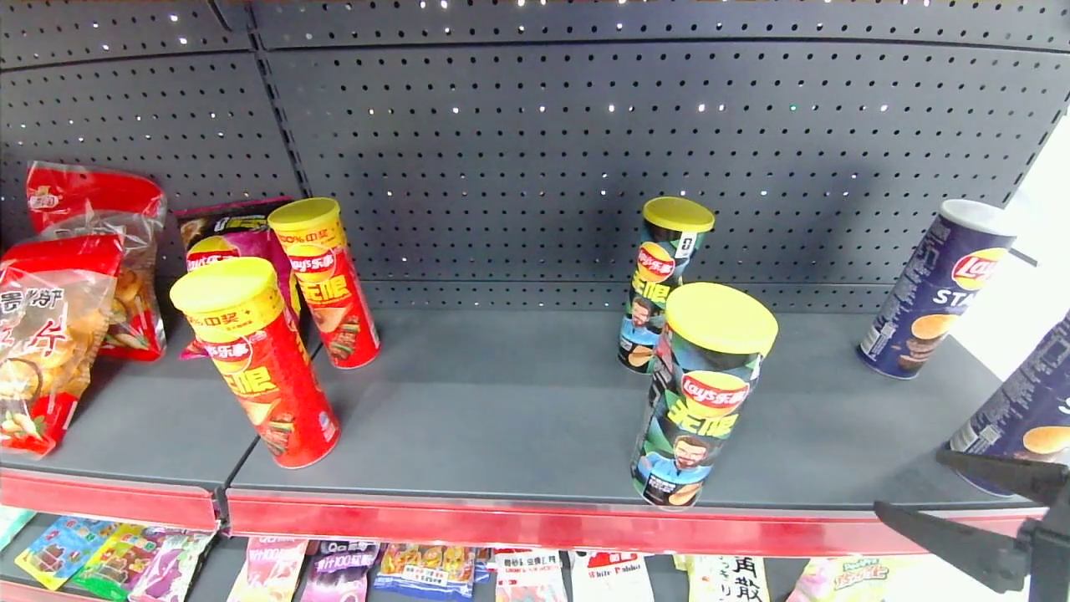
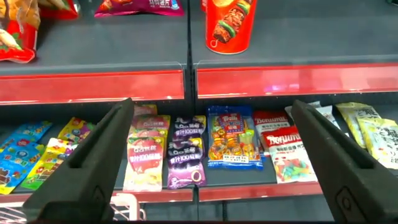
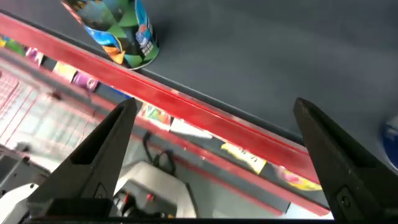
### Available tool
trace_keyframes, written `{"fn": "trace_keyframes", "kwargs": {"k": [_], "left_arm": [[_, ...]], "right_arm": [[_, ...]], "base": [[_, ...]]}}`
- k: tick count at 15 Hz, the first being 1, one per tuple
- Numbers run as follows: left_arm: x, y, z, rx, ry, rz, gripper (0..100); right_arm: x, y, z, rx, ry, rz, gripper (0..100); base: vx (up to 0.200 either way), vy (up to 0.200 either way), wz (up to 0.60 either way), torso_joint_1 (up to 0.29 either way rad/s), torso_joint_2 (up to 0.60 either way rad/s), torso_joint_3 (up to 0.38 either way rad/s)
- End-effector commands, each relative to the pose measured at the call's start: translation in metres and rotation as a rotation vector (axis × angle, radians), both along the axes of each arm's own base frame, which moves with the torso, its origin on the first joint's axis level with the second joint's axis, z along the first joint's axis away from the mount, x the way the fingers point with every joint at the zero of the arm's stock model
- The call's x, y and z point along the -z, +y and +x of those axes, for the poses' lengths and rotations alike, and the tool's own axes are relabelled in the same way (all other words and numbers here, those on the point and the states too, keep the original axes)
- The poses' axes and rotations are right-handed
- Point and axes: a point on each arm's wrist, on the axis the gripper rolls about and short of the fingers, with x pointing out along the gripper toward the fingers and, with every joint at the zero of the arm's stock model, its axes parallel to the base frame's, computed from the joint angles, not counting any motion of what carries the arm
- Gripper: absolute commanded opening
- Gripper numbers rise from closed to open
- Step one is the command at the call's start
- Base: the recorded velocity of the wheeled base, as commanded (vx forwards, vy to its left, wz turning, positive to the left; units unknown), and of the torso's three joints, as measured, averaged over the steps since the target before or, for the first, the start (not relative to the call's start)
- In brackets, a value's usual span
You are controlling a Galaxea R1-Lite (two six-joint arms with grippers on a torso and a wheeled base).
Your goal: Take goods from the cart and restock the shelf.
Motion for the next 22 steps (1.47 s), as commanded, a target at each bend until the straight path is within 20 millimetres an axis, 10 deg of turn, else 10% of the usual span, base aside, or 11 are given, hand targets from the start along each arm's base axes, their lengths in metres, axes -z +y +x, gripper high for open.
{"fn": "trace_keyframes", "kwargs": {"k": [1, 22], "left_arm": [[0.0, 0.0, 0.0, 0.0, 0.004, 0.0, 100], [0.0, 0.0, 0.0, 0.0, 0.004, 0.0, 100]], "right_arm": [[0.014, 0.01, 0.038, -0.028, 0.123, -0.023, 100], [0.034, 0.035, 0.063, -0.025, 0.234, -0.137, 100]], "base": [[0.0, 0.0, 0.0, 0.0, 0.0, 0.0], [0.0, 0.0, 0.0, 0.0, 0.0, 0.0]]}}
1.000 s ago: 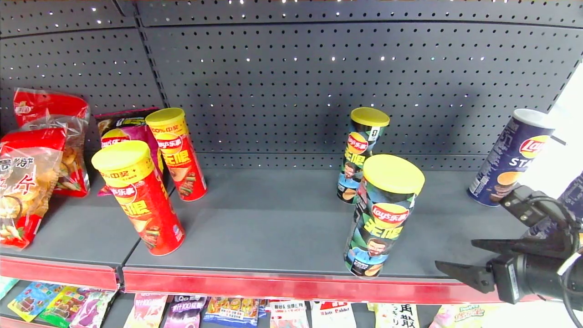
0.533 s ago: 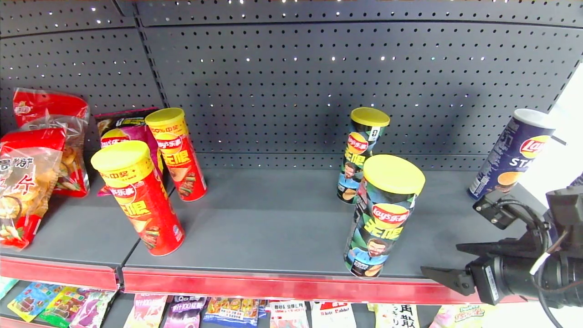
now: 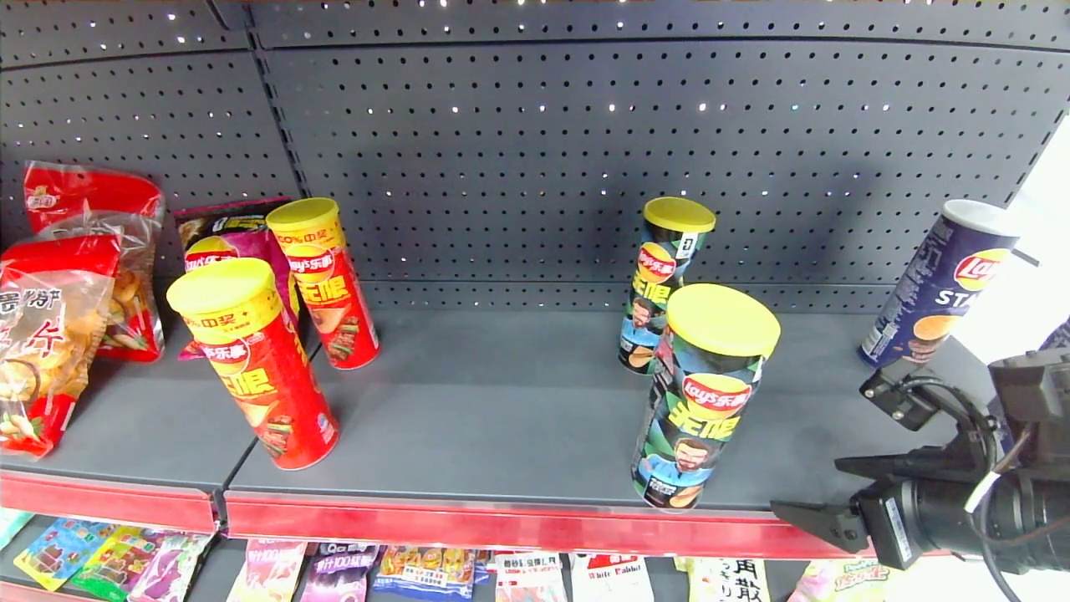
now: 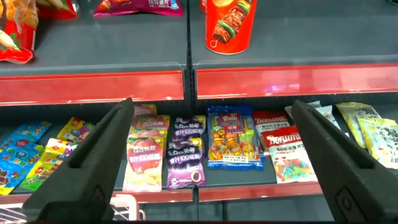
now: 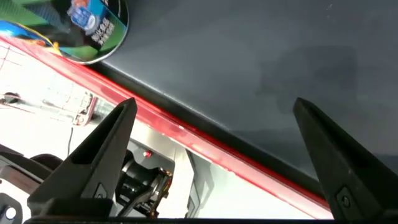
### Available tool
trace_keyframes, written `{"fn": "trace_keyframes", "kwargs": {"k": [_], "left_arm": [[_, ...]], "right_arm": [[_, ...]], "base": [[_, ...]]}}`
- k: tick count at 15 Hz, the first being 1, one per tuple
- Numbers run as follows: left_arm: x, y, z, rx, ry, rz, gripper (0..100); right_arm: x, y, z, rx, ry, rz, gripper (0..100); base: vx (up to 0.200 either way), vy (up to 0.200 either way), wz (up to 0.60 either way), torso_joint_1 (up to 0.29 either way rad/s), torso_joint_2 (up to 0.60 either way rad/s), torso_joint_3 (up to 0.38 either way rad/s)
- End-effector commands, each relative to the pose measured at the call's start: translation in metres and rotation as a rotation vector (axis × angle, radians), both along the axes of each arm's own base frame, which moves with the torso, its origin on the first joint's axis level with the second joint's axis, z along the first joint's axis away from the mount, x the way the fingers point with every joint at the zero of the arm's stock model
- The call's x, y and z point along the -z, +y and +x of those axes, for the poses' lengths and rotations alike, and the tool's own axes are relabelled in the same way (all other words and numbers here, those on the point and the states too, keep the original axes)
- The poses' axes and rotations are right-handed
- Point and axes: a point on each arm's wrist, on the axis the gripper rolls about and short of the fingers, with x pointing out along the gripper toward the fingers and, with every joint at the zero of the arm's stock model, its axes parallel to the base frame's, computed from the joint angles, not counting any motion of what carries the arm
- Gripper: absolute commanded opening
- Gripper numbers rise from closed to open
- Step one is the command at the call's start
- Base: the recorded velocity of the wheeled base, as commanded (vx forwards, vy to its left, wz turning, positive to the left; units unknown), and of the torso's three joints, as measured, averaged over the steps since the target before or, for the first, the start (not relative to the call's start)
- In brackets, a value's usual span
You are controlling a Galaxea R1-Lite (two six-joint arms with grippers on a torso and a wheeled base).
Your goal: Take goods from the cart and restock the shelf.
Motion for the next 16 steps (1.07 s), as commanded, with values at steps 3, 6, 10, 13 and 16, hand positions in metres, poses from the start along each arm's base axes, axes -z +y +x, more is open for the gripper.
{"fn": "trace_keyframes", "kwargs": {"k": [3, 6, 10, 13, 16], "left_arm": [[0.0, 0.0, 0.0, -0.001, 0.002, 0.0, 100], [0.0, 0.0, 0.0, -0.001, 0.002, 0.0, 100], [0.0, 0.0, 0.0, 0.0, 0.003, 0.002, 100], [0.0, 0.0, 0.0, -0.001, 0.002, 0.0, 100], [0.0, 0.0, 0.0, -0.001, 0.002, 0.0, 100]], "right_arm": [[0.0, 0.006, 0.004, -0.025, 0.005, -0.002, 100], [0.0, 0.012, 0.018, -0.03, -0.008, -0.001, 100], [0.001, 0.025, 0.019, -0.033, -0.025, -0.052, 100], [0.0, 0.028, 0.024, -0.037, -0.027, -0.054, 100], [-0.002, 0.031, 0.029, -0.044, -0.036, -0.055, 100]], "base": [[0.0, 0.0, 0.0, 0.0, 0.0, 0.0], [0.0, 0.0, 0.0, 0.0, 0.0, 0.0], [0.0, 0.0, 0.0, 0.0, 0.0, 0.0], [0.0, 0.0, 0.0, 0.0, 0.0, 0.0], [0.0, 0.0, 0.0, 0.0, 0.0, 0.0]]}}
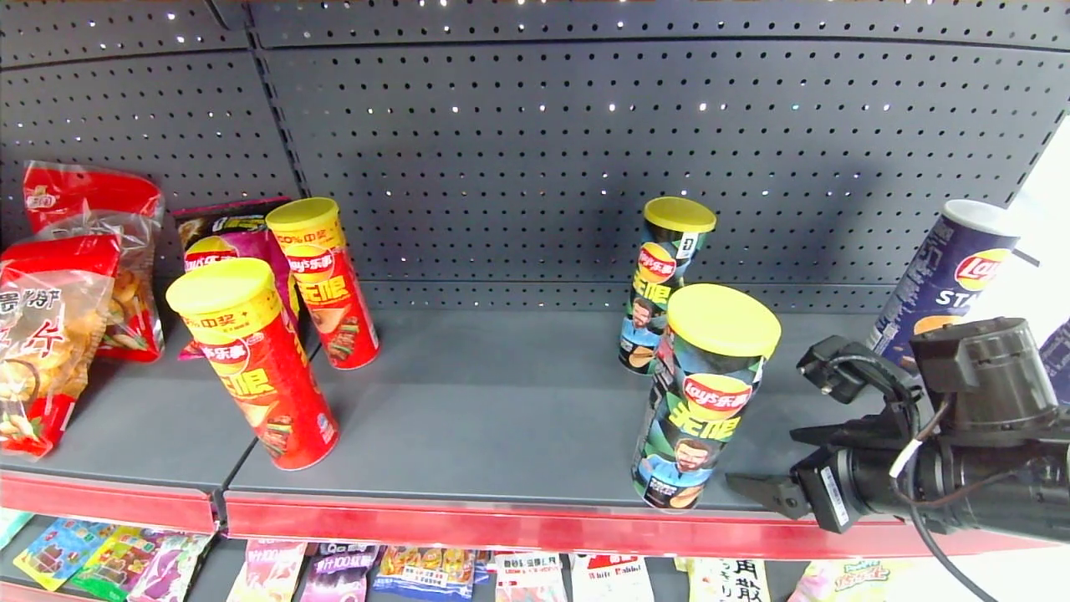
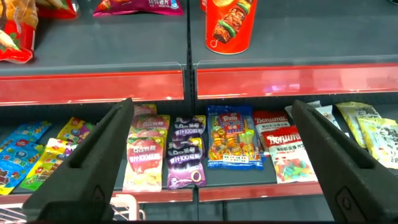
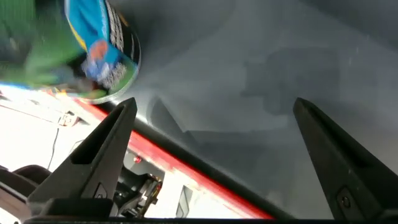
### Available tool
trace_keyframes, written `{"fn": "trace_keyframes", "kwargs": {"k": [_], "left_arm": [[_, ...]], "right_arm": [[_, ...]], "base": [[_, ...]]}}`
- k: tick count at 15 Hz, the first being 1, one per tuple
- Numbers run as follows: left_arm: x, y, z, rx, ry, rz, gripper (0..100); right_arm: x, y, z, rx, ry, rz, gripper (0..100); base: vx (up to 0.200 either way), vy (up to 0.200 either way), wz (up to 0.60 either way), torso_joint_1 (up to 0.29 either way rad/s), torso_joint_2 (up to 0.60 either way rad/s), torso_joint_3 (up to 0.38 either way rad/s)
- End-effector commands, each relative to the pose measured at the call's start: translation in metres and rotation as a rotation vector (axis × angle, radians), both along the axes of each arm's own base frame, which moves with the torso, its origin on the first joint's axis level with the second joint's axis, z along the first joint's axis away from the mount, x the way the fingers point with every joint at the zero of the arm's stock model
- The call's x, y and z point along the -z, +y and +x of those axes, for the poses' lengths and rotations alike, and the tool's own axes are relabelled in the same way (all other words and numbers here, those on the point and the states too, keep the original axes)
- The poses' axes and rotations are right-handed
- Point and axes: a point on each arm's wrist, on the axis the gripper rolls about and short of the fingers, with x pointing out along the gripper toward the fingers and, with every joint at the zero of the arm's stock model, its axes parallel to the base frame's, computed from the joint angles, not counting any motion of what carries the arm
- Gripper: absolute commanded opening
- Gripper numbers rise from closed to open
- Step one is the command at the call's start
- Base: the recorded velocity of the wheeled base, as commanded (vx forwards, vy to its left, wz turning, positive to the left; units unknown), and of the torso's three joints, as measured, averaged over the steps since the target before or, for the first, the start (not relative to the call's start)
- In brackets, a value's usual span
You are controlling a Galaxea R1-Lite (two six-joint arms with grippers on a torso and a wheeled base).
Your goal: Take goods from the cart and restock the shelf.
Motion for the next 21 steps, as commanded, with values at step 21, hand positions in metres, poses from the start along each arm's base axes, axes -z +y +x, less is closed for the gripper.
{"fn": "trace_keyframes", "kwargs": {"k": [21], "left_arm": [[0.0, 0.0, 0.0, 0.0, 0.001, 0.0, 100]], "right_arm": [[0.007, 0.021, -0.004, -0.108, -0.02, -0.085, 100]], "base": [[0.0, 0.0, 0.0, 0.0, 0.0, 0.0]]}}
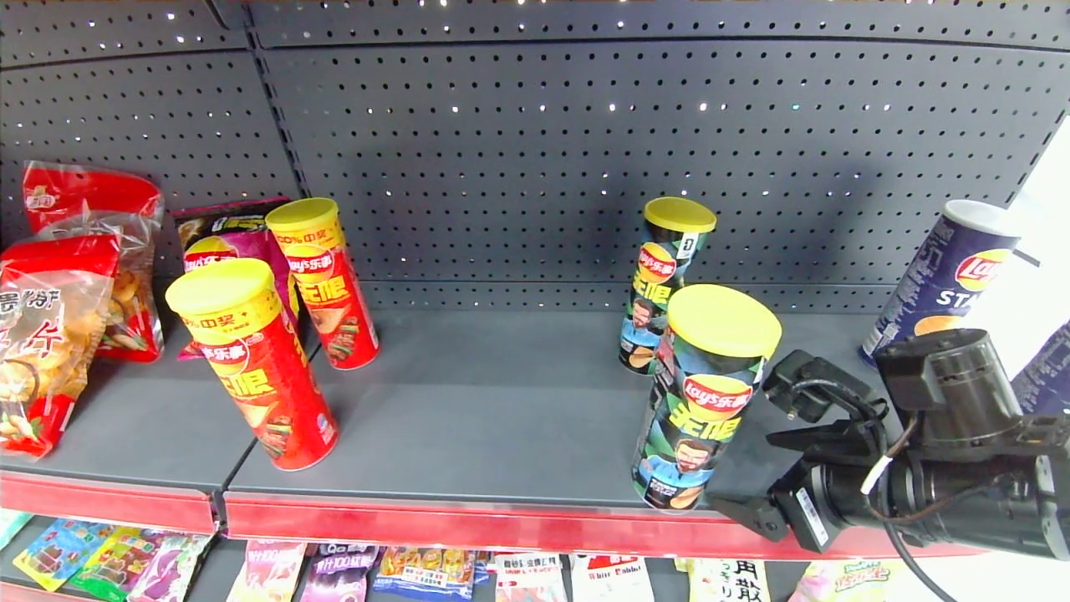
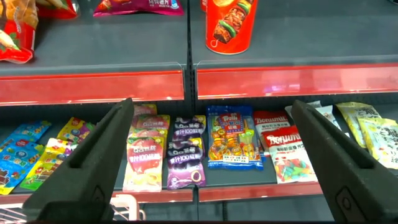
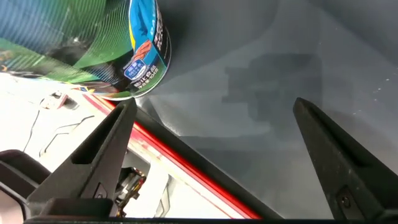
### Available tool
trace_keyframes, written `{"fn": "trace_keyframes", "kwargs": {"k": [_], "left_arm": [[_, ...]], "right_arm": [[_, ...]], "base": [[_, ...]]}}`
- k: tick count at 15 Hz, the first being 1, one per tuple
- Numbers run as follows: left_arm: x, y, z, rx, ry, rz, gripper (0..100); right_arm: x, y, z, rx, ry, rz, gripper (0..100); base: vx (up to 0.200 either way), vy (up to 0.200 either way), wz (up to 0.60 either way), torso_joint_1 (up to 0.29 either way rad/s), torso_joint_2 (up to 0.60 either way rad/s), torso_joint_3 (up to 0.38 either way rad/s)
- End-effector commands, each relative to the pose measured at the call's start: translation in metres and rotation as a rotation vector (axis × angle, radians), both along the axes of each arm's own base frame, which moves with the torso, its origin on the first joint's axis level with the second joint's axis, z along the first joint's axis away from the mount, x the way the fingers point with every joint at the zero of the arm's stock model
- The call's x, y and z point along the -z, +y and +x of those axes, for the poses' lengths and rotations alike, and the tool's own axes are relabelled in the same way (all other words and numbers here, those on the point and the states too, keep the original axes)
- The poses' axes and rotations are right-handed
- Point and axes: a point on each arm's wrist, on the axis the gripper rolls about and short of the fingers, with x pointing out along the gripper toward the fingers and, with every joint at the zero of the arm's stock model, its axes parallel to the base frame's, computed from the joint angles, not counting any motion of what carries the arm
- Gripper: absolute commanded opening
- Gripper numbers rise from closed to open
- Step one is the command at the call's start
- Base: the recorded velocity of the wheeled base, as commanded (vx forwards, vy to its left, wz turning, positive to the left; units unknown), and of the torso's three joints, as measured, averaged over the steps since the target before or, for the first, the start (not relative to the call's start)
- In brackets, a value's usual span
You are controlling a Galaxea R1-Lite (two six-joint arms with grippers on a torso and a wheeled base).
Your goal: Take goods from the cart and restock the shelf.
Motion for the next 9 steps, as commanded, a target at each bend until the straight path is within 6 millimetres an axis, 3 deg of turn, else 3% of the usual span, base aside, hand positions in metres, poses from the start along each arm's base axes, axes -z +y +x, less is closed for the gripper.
{"fn": "trace_keyframes", "kwargs": {"k": [1, 9], "left_arm": [[-0.0001, 0.0, 0.0001, -0.001, 0.001, 0.0, 100], [-0.0001, 0.0, 0.0001, -0.001, 0.001, 0.0, 100]], "right_arm": [[0.0013, 0.002, 0.0003, -0.001, 0.002, -0.009, 100], [0.0037, 0.0072, 0.0058, -0.001, 0.008, -0.017, 100]], "base": [[0.0, 0.0, 0.0, 0.0, 0.0, 0.0], [0.0, 0.0, 0.0, 0.0, 0.0, 0.0]]}}
